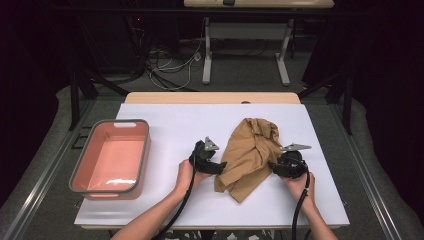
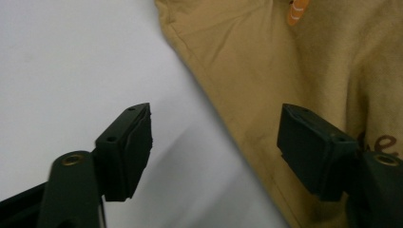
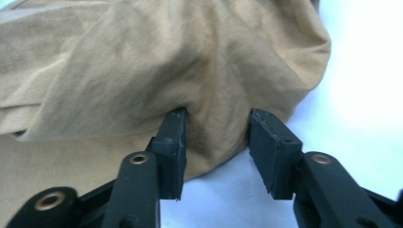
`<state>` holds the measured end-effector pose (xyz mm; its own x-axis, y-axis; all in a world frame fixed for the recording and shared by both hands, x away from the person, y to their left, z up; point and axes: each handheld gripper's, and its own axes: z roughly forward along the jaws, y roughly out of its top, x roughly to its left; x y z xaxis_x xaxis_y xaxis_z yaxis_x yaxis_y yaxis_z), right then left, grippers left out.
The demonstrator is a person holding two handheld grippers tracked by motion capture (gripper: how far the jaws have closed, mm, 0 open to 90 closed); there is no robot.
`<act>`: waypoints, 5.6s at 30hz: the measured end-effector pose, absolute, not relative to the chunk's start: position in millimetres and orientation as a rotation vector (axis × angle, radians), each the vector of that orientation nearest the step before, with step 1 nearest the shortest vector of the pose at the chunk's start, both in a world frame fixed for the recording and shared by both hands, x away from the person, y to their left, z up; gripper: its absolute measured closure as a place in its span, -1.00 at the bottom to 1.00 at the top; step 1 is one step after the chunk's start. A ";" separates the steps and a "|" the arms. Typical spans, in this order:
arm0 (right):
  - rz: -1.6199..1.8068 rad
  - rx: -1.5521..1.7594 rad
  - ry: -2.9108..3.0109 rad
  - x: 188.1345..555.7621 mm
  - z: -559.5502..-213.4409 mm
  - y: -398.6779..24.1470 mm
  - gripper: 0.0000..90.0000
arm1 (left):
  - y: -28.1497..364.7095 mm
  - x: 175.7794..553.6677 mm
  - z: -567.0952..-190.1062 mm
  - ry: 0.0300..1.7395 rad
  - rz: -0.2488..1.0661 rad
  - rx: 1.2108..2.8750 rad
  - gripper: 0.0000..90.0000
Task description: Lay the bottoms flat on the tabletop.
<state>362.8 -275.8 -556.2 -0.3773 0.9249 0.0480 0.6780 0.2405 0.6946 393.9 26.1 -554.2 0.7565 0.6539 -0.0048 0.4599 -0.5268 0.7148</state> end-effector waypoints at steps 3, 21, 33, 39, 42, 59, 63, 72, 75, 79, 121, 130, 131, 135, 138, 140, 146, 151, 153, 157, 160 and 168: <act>0.845 1.506 2.099 363.5 -554.2 -277.3 -0.05 | 21.2 395.1 -556.4 0.830 0.341 2.217 -0.22; 0.952 1.480 2.110 363.1 -556.5 -279.8 0.89 | 8.9 394.7 -562.0 0.698 0.291 2.252 0.92; 0.929 1.446 2.114 360.5 -550.2 -280.4 0.96 | 28.4 394.0 -559.9 0.736 0.329 2.207 0.96; 0.916 1.418 2.111 359.4 -547.2 -278.4 0.96 | 42.0 390.6 -557.7 0.745 0.370 2.191 0.96; 0.901 1.394 2.112 359.2 -546.4 -278.0 0.96 | 50.8 388.5 -556.6 0.751 0.387 2.186 0.96; 0.908 1.364 2.121 358.8 -545.5 -268.2 0.95 | 90.4 367.6 -554.9 0.809 0.459 2.171 0.96; 0.894 1.348 2.128 359.5 -546.3 -266.4 0.94 | 96.6 362.1 -555.3 0.821 0.469 2.185 0.96; 0.892 1.335 2.155 359.6 -546.4 -261.7 0.74 | 108.9 353.4 -555.7 0.827 0.446 2.199 0.95; 0.884 1.308 2.158 357.6 -542.1 -260.0 0.57 | 108.5 356.2 -554.3 0.823 0.432 2.197 0.91; 0.901 1.296 2.154 354.1 -534.5 -257.1 0.35 | 105.7 362.9 -551.8 0.849 0.429 2.170 0.55; 1.011 1.170 2.110 341.0 -522.5 -238.9 0.96 | 87.9 394.2 -563.7 0.857 0.424 2.160 0.92; 1.039 1.202 2.068 340.4 -520.4 -246.4 0.96 | 97.5 383.8 -560.6 0.849 0.453 2.151 0.92; 1.045 1.185 2.064 341.1 -520.4 -247.7 0.96 | 98.9 382.5 -560.2 0.852 0.456 2.153 0.92; 1.053 1.216 2.048 341.1 -520.3 -250.5 0.96 | 103.4 378.0 -557.0 0.849 0.473 2.149 0.92; 1.060 1.228 2.037 342.1 -521.1 -253.7 0.97 | 105.7 374.3 -555.3 0.846 0.482 2.149 0.92; 1.058 1.240 2.035 342.6 -521.7 -255.3 0.97 | 107.2 372.4 -555.8 0.849 0.482 2.148 0.92; 1.052 1.255 2.030 344.3 -523.9 -257.9 0.97 | 111.7 369.6 -555.9 0.854 0.501 2.160 0.92; 1.050 1.279 2.015 345.9 -525.8 -262.4 0.97 | 115.2 365.9 -555.5 0.855 0.513 2.155 0.92; 1.039 1.286 2.014 346.5 -526.5 -264.6 0.97 | 116.9 364.1 -555.4 0.859 0.516 2.155 0.92; 1.036 1.295 2.017 348.1 -528.5 -265.5 0.97 | 121.8 360.2 -554.4 0.860 0.536 2.159 0.92; 1.014 1.305 2.021 349.2 -530.3 -265.9 0.97 | 124.6 358.1 -555.1 0.865 0.539 2.154 0.92; 0.997 1.337 2.023 351.8 -533.7 -270.8 0.97 | 131.4 353.4 -554.9 0.881 0.545 2.162 0.92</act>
